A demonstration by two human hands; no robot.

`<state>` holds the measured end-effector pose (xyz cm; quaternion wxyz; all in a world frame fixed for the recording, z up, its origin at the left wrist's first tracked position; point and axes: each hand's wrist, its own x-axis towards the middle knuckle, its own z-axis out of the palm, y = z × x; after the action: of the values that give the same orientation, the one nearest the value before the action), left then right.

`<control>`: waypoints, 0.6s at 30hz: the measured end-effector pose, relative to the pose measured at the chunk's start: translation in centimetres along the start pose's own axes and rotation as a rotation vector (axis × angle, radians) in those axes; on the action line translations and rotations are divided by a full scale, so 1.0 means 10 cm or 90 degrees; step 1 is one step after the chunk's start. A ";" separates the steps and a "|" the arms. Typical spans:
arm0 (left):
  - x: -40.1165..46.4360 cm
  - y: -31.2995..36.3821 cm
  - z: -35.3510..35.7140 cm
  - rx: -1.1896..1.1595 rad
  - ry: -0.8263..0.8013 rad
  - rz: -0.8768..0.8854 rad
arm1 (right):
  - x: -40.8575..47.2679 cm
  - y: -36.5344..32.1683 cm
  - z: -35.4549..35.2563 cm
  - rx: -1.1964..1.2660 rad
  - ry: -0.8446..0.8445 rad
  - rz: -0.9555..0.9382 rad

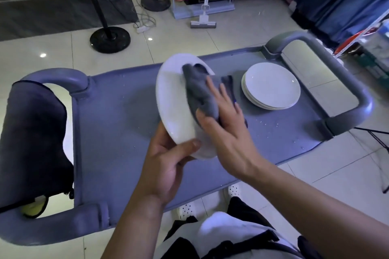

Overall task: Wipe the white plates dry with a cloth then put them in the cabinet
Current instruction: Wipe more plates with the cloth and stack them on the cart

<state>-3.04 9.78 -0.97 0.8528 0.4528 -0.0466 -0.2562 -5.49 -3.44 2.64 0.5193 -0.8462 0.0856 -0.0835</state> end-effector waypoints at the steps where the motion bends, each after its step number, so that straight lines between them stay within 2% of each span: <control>1: 0.01 0.02 -0.04 -0.006 0.011 0.002 | -0.06 -0.01 0.01 -0.001 -0.044 -0.020; 5: 0.02 0.07 -0.18 -0.016 0.048 0.018 | -0.25 0.16 -0.01 0.027 -0.157 -0.044; 11: -0.02 0.02 -0.20 -0.115 0.063 -0.016 | -0.37 0.42 -0.34 -0.133 -0.287 -0.146; 14: 0.00 0.00 -0.21 -0.133 0.076 -0.038 | -0.32 0.55 -0.56 -0.176 -0.311 -0.174; 16: 0.02 0.01 -0.22 -0.148 0.083 -0.033 | -0.29 0.63 -0.63 -0.108 -0.274 -0.077; 18: 0.04 0.05 -0.22 -0.158 0.089 -0.024 | -0.25 0.66 -0.65 0.093 -0.138 0.135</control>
<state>-1.84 11.48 -1.95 0.8984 0.3614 0.0535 -0.2436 -9.79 -11.43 -0.48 0.5913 -0.7966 0.1118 0.0573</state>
